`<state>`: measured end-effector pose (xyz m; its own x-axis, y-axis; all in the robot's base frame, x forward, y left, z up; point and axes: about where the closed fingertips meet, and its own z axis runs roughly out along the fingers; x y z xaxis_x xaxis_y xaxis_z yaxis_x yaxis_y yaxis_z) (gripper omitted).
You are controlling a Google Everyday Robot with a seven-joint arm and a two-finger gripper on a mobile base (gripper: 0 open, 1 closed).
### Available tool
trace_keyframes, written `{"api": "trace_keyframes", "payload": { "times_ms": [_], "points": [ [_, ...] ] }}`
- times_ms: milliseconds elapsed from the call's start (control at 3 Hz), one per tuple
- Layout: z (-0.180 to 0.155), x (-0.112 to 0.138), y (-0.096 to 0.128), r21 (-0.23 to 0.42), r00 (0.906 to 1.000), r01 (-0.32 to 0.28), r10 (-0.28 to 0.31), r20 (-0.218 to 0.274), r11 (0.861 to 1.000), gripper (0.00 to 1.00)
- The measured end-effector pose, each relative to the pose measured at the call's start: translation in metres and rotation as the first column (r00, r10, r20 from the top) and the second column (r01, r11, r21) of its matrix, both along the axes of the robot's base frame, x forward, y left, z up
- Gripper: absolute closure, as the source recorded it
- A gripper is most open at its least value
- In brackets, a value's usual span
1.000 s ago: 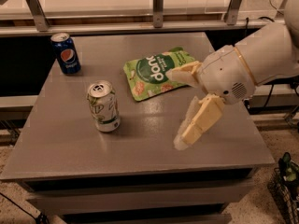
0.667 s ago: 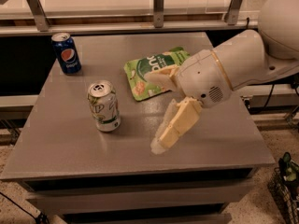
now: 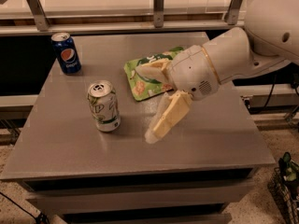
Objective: Knock 7up can over
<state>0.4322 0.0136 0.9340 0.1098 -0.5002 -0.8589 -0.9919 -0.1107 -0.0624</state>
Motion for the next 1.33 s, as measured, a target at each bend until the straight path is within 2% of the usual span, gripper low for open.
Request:
{"api": "trace_keyframes", "payload": {
  "times_ms": [333, 667, 1000, 1333],
  "points": [
    [-0.001, 0.031, 0.018, 0.073, 0.9949, -0.064, 0.058, 0.083, 0.995, 0.0],
    [-0.007, 0.048, 0.039, 0.146, 0.9859, -0.129, 0.111, 0.125, 0.981, 0.0],
    [-0.015, 0.055, 0.051, 0.208, 0.9844, -0.15, 0.126, 0.122, 0.967, 0.0],
    [-0.027, 0.057, 0.061, 0.25, 0.9877, -0.147, 0.128, 0.089, 0.957, 0.0]
  ]
}}
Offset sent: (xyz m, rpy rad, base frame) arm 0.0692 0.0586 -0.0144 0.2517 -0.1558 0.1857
